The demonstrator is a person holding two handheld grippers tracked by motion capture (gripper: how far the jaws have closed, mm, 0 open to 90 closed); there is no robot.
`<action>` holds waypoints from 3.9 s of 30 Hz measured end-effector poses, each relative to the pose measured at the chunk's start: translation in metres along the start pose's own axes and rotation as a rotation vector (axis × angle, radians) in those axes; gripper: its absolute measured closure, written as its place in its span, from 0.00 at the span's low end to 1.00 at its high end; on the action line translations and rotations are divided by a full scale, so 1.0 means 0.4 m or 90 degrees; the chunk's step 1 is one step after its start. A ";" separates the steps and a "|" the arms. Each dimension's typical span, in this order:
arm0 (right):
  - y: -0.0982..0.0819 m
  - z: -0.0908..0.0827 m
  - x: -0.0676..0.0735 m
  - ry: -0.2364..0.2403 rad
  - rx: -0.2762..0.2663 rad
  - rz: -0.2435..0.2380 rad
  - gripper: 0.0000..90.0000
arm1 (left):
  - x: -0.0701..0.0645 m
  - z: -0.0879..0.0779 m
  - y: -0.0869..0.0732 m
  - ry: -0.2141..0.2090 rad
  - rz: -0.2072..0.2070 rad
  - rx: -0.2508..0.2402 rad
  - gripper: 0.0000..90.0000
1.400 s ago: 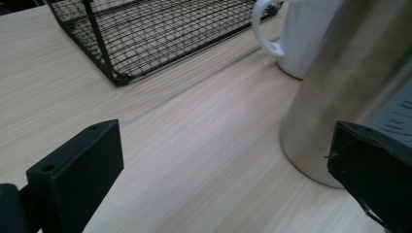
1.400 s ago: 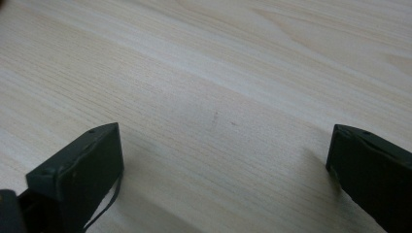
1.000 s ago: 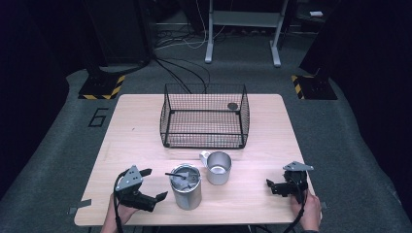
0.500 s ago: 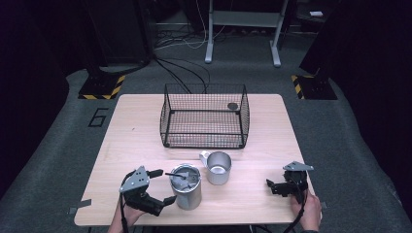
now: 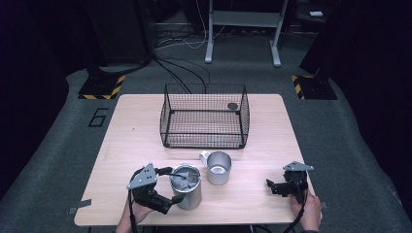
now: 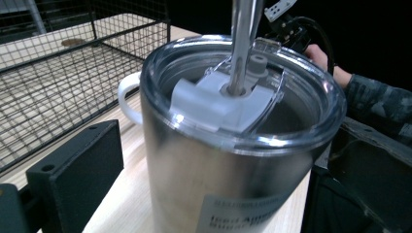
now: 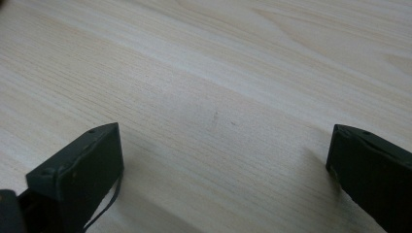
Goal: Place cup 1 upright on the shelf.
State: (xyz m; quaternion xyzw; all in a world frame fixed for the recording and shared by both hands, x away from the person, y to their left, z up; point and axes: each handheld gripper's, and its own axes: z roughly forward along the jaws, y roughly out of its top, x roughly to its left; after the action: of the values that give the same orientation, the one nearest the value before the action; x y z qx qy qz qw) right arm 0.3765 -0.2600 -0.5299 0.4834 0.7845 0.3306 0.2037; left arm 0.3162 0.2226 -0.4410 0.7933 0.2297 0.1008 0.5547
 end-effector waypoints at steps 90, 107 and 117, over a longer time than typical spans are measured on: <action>0.000 0.000 0.000 0.000 0.000 0.000 0.00 | 0.071 -0.052 0.058 0.195 0.017 -0.060 0.05; 0.000 0.000 0.000 0.000 0.000 0.000 0.00 | 0.093 -0.059 0.112 0.202 0.037 -0.071 0.05; 0.000 0.000 0.000 0.001 0.000 0.000 0.00 | 0.112 -0.058 0.152 0.187 0.040 -0.075 0.05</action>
State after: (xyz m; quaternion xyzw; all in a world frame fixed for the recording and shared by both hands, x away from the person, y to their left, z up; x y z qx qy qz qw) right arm 0.3765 -0.2601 -0.5299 0.4832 0.7846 0.3310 0.2033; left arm 0.3613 0.2463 -0.3805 0.7427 0.2772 0.2461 0.5577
